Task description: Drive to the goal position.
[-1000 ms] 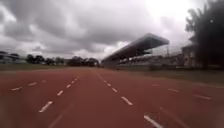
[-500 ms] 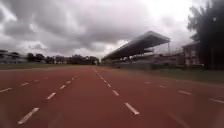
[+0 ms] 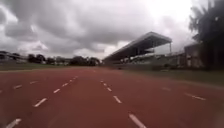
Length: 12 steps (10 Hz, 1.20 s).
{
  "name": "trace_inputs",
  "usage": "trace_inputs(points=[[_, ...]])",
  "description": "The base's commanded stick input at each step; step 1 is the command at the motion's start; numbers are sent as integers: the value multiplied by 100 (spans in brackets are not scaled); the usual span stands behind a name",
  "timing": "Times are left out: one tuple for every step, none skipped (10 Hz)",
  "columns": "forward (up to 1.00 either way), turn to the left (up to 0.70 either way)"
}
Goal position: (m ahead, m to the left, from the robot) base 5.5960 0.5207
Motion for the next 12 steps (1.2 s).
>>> trace_inputs(points=[[70, 0], [70, 0], [70, 0], [70, 0], [70, 0], [70, 0], [70, 0], [70, 0], [70, 0], [70, 0], [70, 0], [70, 0]])
